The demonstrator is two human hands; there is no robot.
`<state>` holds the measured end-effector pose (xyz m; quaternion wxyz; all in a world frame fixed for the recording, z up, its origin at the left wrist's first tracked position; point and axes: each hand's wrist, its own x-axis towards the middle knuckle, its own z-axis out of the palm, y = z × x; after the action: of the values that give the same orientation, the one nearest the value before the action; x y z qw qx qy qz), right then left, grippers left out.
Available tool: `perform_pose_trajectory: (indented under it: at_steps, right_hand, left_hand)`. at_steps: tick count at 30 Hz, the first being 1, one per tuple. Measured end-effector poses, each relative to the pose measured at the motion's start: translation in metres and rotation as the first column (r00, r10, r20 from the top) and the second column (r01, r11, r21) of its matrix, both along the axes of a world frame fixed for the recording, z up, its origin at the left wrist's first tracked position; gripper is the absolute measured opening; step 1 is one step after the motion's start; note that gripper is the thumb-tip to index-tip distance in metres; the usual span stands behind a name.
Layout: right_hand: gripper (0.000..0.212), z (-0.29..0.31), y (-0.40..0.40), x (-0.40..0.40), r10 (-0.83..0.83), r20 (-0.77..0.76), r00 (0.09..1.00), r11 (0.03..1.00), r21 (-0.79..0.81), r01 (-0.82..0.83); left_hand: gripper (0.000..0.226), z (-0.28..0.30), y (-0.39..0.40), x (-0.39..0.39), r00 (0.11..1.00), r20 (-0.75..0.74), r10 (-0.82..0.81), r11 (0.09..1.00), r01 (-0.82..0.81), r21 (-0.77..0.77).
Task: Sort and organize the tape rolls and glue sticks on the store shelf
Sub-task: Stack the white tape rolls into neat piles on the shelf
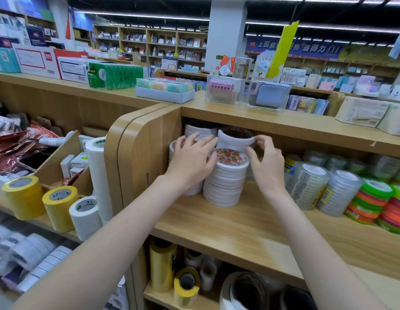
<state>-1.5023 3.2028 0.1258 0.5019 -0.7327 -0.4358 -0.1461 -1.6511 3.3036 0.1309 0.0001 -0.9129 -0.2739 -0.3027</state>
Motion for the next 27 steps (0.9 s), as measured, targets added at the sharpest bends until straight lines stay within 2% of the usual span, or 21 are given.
perform_pose_trajectory:
  at_steps: [4, 6, 9, 13, 18, 23, 27]
  right_hand:
    - [0.034, -0.005, -0.006, -0.009, 0.127, 0.068, 0.99, 0.992, 0.002, -0.127]
    - [0.04, -0.004, -0.001, -0.004, 0.18, 0.016, 0.983, 0.98, -0.085, -0.178]
    - [0.051, -0.003, 0.007, 0.004, 0.24, -0.133, 0.962, 0.942, -0.206, -0.264]
    - [0.056, -0.001, 0.006, 0.005, 0.266, -0.24, 0.934, 0.936, -0.166, -0.309]
    - [0.047, -0.001, 0.002, -0.001, 0.322, -0.228, 0.919, 0.927, -0.122, -0.355]
    - [0.047, -0.003, 0.002, 0.0, 0.34, -0.265, 0.902, 0.922, -0.096, -0.375]
    - [0.047, -0.008, 0.001, 0.0, 0.337, -0.273, 0.901, 0.924, -0.091, -0.372]
  left_hand:
    - [0.052, 0.011, 0.005, 0.007, 0.984, -0.173, -0.036, 0.999, 0.037, 0.004]
    - [0.054, 0.017, 0.008, 0.012, 0.973, -0.228, -0.042, 0.999, 0.039, -0.018]
    - [0.06, 0.026, 0.014, 0.017, 0.969, -0.234, -0.08, 0.993, 0.059, -0.099]
    - [0.063, 0.025, 0.018, 0.023, 0.962, -0.262, -0.071, 0.995, 0.051, -0.082]
    - [0.061, 0.029, 0.022, 0.026, 0.956, -0.289, -0.057, 0.994, 0.028, -0.101]
    - [0.06, 0.027, 0.023, 0.022, 0.963, -0.26, -0.064, 0.994, 0.037, -0.107]
    - [0.052, 0.015, 0.018, 0.005, 0.999, -0.043, 0.001, 0.999, -0.003, -0.039]
